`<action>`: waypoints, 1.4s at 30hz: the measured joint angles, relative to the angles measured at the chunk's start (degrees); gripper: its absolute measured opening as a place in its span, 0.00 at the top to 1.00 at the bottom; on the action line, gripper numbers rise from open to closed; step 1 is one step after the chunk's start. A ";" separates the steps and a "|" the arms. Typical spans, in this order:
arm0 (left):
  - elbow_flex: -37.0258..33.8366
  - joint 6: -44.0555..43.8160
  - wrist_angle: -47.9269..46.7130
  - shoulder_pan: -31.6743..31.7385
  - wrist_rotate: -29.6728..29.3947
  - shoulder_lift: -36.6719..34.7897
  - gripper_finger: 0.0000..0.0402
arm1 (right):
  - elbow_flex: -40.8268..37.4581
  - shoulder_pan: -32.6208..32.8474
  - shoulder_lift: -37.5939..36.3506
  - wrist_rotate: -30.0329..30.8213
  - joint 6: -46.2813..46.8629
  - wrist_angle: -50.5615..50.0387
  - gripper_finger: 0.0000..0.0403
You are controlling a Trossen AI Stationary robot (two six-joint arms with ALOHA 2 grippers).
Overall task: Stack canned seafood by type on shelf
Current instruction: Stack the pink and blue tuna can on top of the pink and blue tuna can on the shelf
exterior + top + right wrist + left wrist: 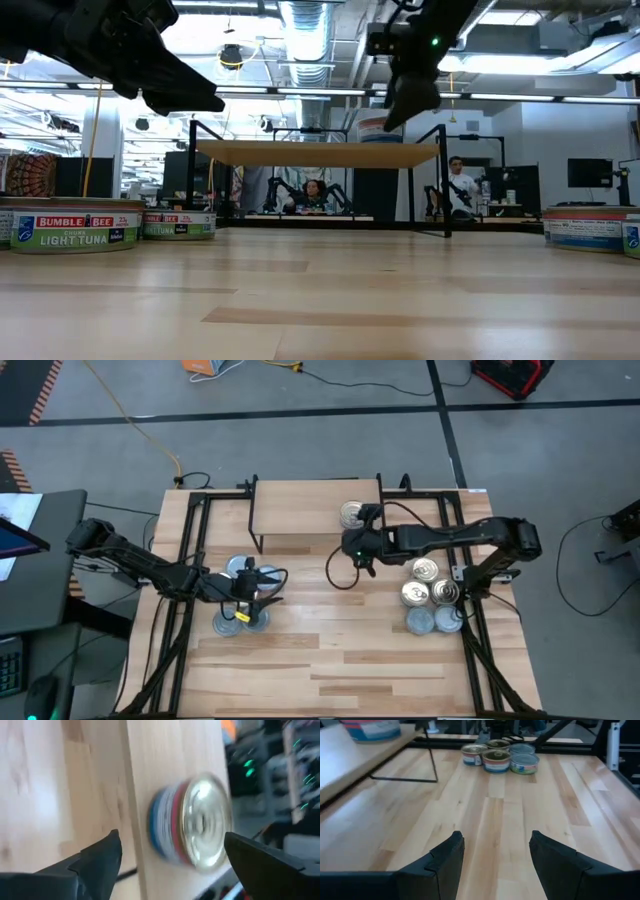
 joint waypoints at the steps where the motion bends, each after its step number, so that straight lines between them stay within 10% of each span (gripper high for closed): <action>1: 0.00 -0.44 -0.22 0.00 0.63 0.00 0.47 | 0.94 0.12 -0.34 -1.98 3.00 -3.12 0.04; 8: 0.00 -1.17 -1.28 -0.02 3.16 -0.02 0.47 | 0.54 2.86 -6.23 -19.59 20.41 -15.53 0.05; 22: 0.00 -1.60 1.16 -0.02 3.43 -0.02 0.47 | -22.81 10.99 -15.14 -23.03 41.83 -19.28 0.11; 42: 0.00 -1.49 1.45 -0.02 3.45 -0.02 0.47 | -32.06 11.30 -14.98 -23.74 45.33 -6.64 0.24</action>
